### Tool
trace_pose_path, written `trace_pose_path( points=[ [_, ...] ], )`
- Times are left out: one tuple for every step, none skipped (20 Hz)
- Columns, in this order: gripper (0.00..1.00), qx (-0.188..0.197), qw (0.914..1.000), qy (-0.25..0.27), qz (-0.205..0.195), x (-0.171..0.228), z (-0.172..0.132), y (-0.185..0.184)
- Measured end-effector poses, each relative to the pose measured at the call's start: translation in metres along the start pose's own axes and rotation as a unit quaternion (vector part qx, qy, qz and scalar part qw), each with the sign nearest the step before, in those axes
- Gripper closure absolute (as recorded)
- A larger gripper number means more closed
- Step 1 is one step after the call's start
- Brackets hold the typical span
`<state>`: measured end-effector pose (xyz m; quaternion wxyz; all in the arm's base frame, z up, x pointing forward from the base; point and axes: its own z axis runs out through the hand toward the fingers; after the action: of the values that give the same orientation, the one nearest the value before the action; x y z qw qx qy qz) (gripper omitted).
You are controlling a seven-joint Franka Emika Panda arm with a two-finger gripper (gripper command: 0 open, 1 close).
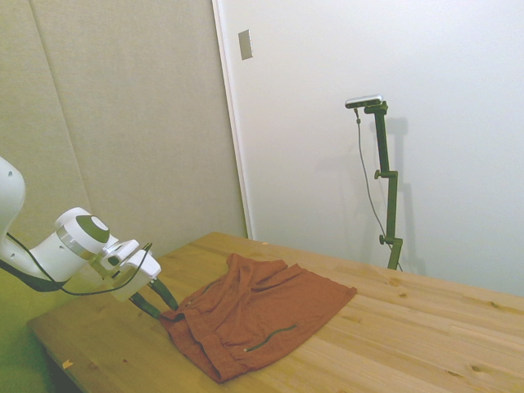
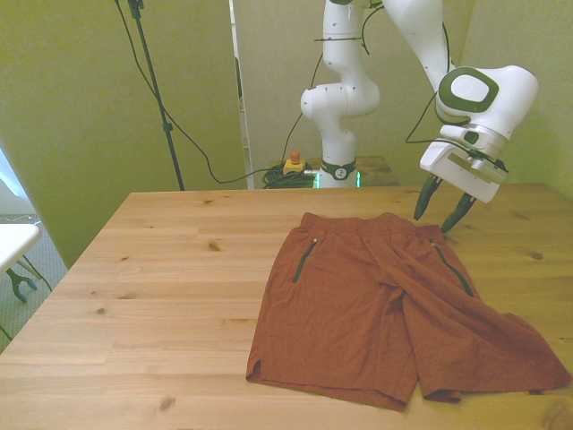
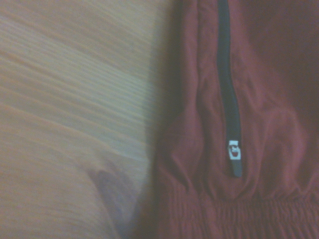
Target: Fold the shorts
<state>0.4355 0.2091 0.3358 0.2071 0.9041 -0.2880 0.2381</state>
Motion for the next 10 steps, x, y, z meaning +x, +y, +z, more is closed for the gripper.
trace_pose_path(
  points=[
    [1.0, -0.003, 1.0, 0.001, 0.002, 0.0033, 0.0034, 0.0023],
    [1.0, -0.005, 1.0, 0.0, 0.005, 0.0064, 0.0067, 0.0046],
    [1.0, -0.006, 0.9999, -0.001, 0.009, 0.0089, 0.009, 0.0061],
    [1.0, -0.005, 0.9999, -0.002, 0.01, 0.0101, 0.01, 0.0067],
    [1.0, -0.004, 0.9999, -0.003, 0.01, 0.0102, 0.0104, 0.007],
    [1.0, -0.003, 0.9999, -0.003, 0.01, 0.0098, 0.0105, 0.0075],
    [1.0, -0.001, 0.9999, -0.003, 0.011, 0.0098, 0.0107, 0.0082],
    [1.0, 0.002, 0.9999, -0.004, 0.01, 0.0089, 0.0107, 0.0084],
    [1.0, 0.005, 0.9999, -0.004, 0.01, 0.008, 0.0107, 0.0082],
    [1.0, 0.008, 0.9999, -0.005, 0.009, 0.0071, 0.0107, 0.008]
  ],
)
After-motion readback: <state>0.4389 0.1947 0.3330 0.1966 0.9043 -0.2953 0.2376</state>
